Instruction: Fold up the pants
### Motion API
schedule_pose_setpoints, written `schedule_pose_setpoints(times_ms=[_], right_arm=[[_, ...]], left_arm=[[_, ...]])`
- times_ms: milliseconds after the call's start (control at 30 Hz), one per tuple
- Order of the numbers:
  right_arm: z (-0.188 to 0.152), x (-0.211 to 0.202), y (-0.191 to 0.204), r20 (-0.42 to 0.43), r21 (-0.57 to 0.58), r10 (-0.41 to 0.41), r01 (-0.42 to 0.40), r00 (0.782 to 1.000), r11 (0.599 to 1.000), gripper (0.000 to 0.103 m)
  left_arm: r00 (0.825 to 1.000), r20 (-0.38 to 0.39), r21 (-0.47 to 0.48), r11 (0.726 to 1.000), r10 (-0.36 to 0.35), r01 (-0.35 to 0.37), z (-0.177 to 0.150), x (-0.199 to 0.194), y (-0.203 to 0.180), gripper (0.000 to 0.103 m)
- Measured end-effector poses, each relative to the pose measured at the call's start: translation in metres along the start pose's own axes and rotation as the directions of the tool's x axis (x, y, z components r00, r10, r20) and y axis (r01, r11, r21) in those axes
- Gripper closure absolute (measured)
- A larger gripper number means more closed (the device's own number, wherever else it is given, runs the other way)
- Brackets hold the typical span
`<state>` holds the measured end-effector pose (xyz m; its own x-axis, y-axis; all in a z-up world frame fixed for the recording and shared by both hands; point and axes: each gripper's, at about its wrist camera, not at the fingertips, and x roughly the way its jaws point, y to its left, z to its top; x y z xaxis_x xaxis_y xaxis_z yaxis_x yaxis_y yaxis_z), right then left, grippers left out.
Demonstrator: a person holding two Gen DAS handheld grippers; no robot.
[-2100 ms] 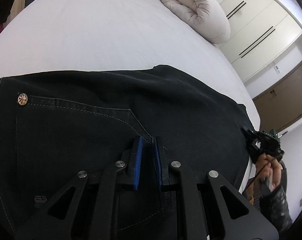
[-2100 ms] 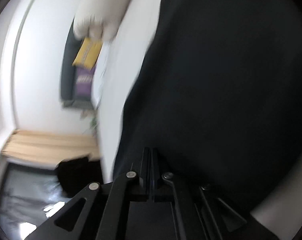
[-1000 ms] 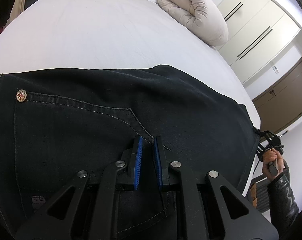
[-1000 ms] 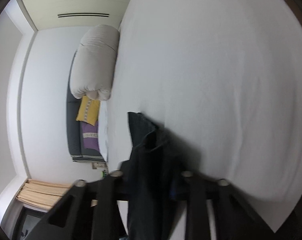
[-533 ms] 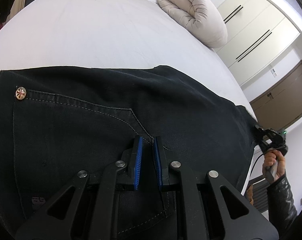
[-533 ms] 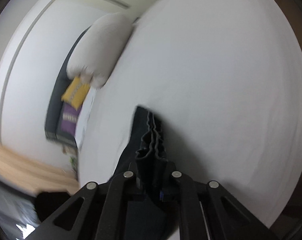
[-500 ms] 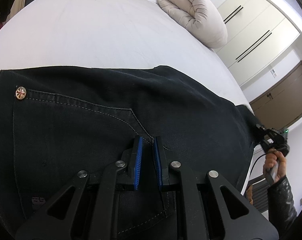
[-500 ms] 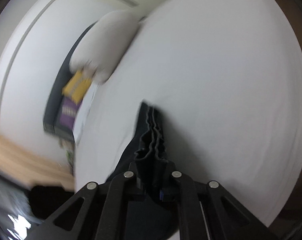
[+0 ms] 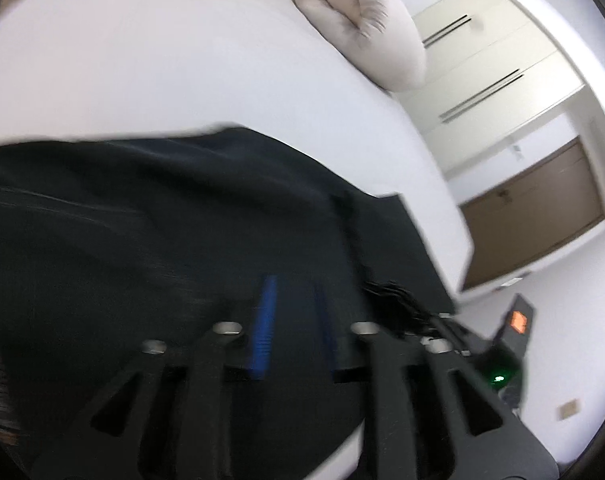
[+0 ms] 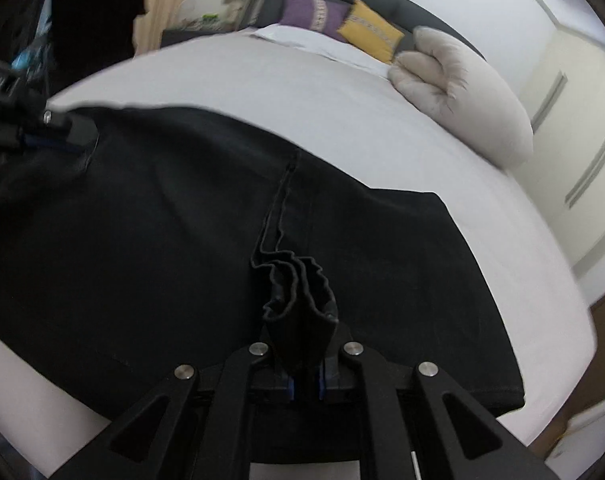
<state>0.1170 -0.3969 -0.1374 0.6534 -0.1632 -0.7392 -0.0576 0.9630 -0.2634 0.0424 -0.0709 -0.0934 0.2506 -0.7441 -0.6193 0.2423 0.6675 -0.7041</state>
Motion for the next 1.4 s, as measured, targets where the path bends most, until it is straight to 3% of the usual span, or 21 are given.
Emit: schedule_pose_setpoints(times_ms=[33, 100, 233, 433, 467, 500, 533, 567, 633, 833, 1033, 1233, 1333, 1367, 1400], right_arm=[[-0.001, -0.001, -0.002, 0.002, 0.002, -0.004, 0.004, 1.000, 1.000, 0.095], [-0.001, -0.006, -0.004, 0.017, -0.010, -0.018, 0.018, 1.000, 1.000, 0.095], [-0.002, -0.024, 0.002, 0.066, -0.031, -0.054, 0.056, 0.996, 0.998, 0.094], [0.005, -0.054, 0.026, 0.138, -0.070, -0.067, 0.077, 0.988, 0.995, 0.094], [0.005, -0.056, 0.030, 0.143, -0.082, -0.063, 0.075, 0.988, 0.994, 0.094], [0.007, -0.059, 0.038, 0.151, -0.101, -0.054, 0.070, 0.987, 0.992, 0.094], [0.009, -0.062, 0.043, 0.157, -0.114, -0.048, 0.066, 0.986, 0.991, 0.094], [0.010, -0.065, 0.049, 0.164, -0.130, -0.037, 0.059, 0.986, 0.990, 0.094], [0.013, -0.069, 0.064, 0.173, -0.168, -0.016, 0.045, 0.985, 0.985, 0.094], [0.021, -0.078, 0.103, 0.198, -0.287, 0.044, 0.015, 0.979, 0.958, 0.094], [0.019, -0.071, 0.131, 0.160, -0.365, 0.087, -0.023, 0.983, 0.931, 0.094], [0.014, -0.056, 0.146, 0.097, -0.383, 0.111, -0.066, 0.989, 0.921, 0.094], [0.008, -0.038, 0.153, -0.002, -0.381, 0.128, -0.119, 0.992, 0.917, 0.090], [0.007, -0.040, 0.151, 0.001, -0.364, 0.134, -0.125, 0.991, 0.923, 0.089], [0.008, -0.043, 0.145, -0.003, -0.332, 0.160, -0.152, 0.987, 0.931, 0.081]], left_arm=[[1.000, -0.012, -0.024, 0.999, -0.026, 0.026, 0.001, 0.007, -0.003, 0.025], [0.998, -0.025, -0.069, 0.996, -0.059, 0.057, 0.005, 0.024, -0.010, 0.012], [0.985, -0.125, -0.141, 0.985, -0.121, 0.103, 0.018, 0.060, -0.025, 0.012], [0.975, -0.176, -0.163, 0.981, -0.137, 0.108, 0.035, 0.080, -0.039, 0.012], [0.975, -0.182, -0.162, 0.982, -0.128, 0.099, 0.036, 0.080, -0.039, 0.014], [0.975, -0.188, -0.156, 0.984, -0.119, 0.090, 0.037, 0.080, -0.038, 0.031], [0.973, -0.201, -0.150, 0.985, -0.113, 0.083, 0.037, 0.080, -0.037, 0.069], [0.968, -0.229, -0.145, 0.987, -0.106, 0.074, 0.037, 0.081, -0.034, 0.082], [0.966, -0.238, -0.133, 0.989, -0.099, 0.069, 0.037, 0.077, -0.030, 0.092], [0.984, -0.166, -0.066, 0.997, -0.058, 0.048, 0.054, 0.029, -0.018, 0.097], [0.987, -0.162, -0.074, 0.997, -0.006, -0.006, 0.045, 0.012, 0.005, 0.097], [0.985, -0.171, -0.085, 0.995, 0.030, -0.046, 0.037, 0.029, 0.022, 0.096], [0.985, -0.167, -0.087, 0.994, 0.050, -0.065, 0.045, 0.053, 0.014, 0.095], [0.986, -0.161, -0.092, 0.994, 0.046, -0.061, 0.043, 0.052, 0.016, 0.095], [0.987, -0.151, -0.095, 0.993, 0.055, -0.070, 0.042, 0.048, 0.017, 0.094]])
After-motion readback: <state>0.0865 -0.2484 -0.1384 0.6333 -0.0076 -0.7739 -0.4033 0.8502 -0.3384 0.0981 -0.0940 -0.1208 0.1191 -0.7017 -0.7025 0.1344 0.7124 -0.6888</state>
